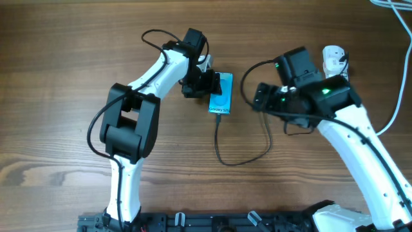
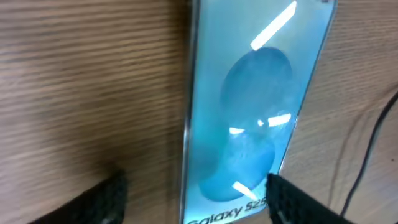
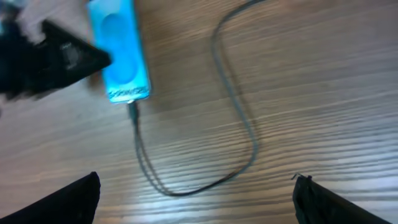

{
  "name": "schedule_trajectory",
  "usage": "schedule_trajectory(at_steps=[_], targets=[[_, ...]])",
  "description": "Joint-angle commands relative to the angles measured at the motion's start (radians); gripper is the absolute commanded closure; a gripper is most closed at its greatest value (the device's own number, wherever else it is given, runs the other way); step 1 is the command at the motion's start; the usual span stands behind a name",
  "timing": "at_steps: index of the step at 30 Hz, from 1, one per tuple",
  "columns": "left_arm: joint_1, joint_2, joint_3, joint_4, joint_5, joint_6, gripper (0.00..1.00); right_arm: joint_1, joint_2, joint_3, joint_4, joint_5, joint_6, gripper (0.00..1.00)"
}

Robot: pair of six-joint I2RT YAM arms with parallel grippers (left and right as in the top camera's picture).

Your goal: Plug charger to phone and switch on socket

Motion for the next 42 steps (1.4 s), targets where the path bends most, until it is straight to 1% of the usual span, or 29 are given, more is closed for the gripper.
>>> schedule_trajectory(at_steps=[1, 2, 3, 4, 5, 7, 8, 10, 12, 13, 16, 18, 19, 20, 21, 22, 25, 27, 29, 30, 31, 32, 34, 35, 36, 38, 41, 42], targets=[[0.081, -0.061, -0.004, -0.037, -0.100, -0.042, 0.19, -0.163, 0.009, 0.008, -0.016, 0.043, -0.048, 0.00], [0.095, -0.101, -0.004, -0.039, -0.120, -0.043, 0.18, -0.211, 0.010, 0.013, -0.013, 0.035, -0.078, 0.00], [0.114, -0.169, -0.004, -0.040, -0.167, -0.046, 0.13, -0.288, 0.027, 0.029, -0.016, 0.021, -0.135, 0.01], [0.130, -0.258, -0.004, -0.039, -0.245, -0.064, 0.00, -0.414, 0.096, 0.085, -0.046, 0.007, -0.191, 0.01], [0.137, -0.307, -0.004, -0.039, -0.301, -0.095, 0.00, -0.470, 0.147, 0.126, -0.062, 0.007, -0.209, 0.01], [0.148, -0.393, -0.004, -0.030, -0.359, -0.109, 0.00, -0.571, 0.275, 0.230, -0.060, 0.011, -0.245, 0.00], [0.150, -0.424, -0.004, -0.030, -0.369, -0.109, 0.00, -0.615, 0.334, 0.262, -0.003, 0.014, -0.251, 0.00], [0.149, -0.439, -0.004, -0.029, -0.369, -0.109, 0.00, -0.668, 0.376, 0.264, 0.106, 0.017, -0.245, 0.01], [0.148, -0.436, -0.005, -0.029, -0.369, -0.109, 0.00, -0.724, 0.408, 0.264, 0.180, 0.084, -0.150, 0.00], [0.148, -0.436, -0.005, -0.029, -0.369, -0.109, 0.00, -0.738, 0.420, 0.264, 0.205, 0.103, -0.138, 0.00], [0.148, -0.436, -0.005, -0.029, -0.368, -0.109, 0.00, -0.753, 0.489, 0.264, 0.276, 0.107, -0.171, 0.00], [0.148, -0.436, -0.005, -0.029, -0.369, -0.109, 0.00, -0.756, 0.530, 0.264, 0.280, 0.123, -0.171, 0.00], [0.148, -0.436, -0.005, -0.029, -0.369, -0.109, 0.00, -0.756, 0.544, 0.264, 0.291, 0.089, -0.175, 0.00], [0.148, -0.436, -0.005, -0.029, -0.369, -0.109, 0.00, -0.756, 0.544, 0.264, 0.306, 0.028, -0.227, 0.00], [0.148, -0.436, -0.005, -0.029, -0.369, -0.109, 0.00, -0.756, 0.542, 0.265, 0.325, -0.079, -0.331, 0.00], [0.148, -0.436, -0.005, -0.029, -0.369, -0.109, 0.00, -0.756, 0.537, 0.267, 0.324, -0.132, -0.354, 0.00], [0.148, -0.436, -0.005, -0.029, -0.369, -0.109, 0.00, -0.756, 0.478, 0.267, 0.309, -0.241, -0.356, 0.00], [0.148, -0.436, -0.005, -0.029, -0.369, -0.109, 0.00, -0.756, 0.416, 0.267, 0.299, -0.304, -0.388, 0.00], [0.148, -0.436, -0.005, -0.029, -0.368, -0.109, 0.00, -0.756, 0.300, 0.267, 0.294, -0.359, -0.436, 0.00], [0.148, -0.436, -0.005, -0.029, -0.369, -0.109, 0.00, -0.757, 0.264, 0.267, 0.299, -0.350, -0.429, 0.00], [0.148, -0.436, -0.005, -0.029, -0.369, -0.109, 0.00, -0.762, 0.209, 0.267, 0.311, -0.282, -0.386, 0.00], [0.148, -0.436, -0.005, -0.029, -0.369, -0.109, 0.00, -0.769, 0.175, 0.267, 0.314, -0.156, -0.295, 0.00], [0.148, -0.436, -0.005, -0.029, -0.369, -0.109, 0.00, -0.789, 0.158, 0.267, 0.313, 0.021, -0.201, 0.00], [0.148, -0.436, -0.005, -0.029, -0.369, -0.109, 0.00, -0.807, 0.170, 0.264, 0.301, 0.071, -0.193, 0.01], [0.148, -0.436, -0.005, -0.029, -0.369, -0.109, 0.00, -0.822, 0.186, 0.264, 0.285, 0.075, -0.194, 0.00], [0.148, -0.436, -0.005, -0.029, -0.369, -0.109, 0.00, -0.863, 0.277, 0.264, 0.208, 0.075, -0.172, 0.00], [0.148, -0.436, -0.005, -0.029, -0.369, -0.109, 0.00, -0.888, 0.367, 0.264, 0.163, 0.074, -0.147, 0.00], [0.148, -0.436, -0.005, -0.029, -0.369, -0.109, 0.00, -0.882, 0.446, 0.264, 0.158, -0.039, -0.252, 0.00]])
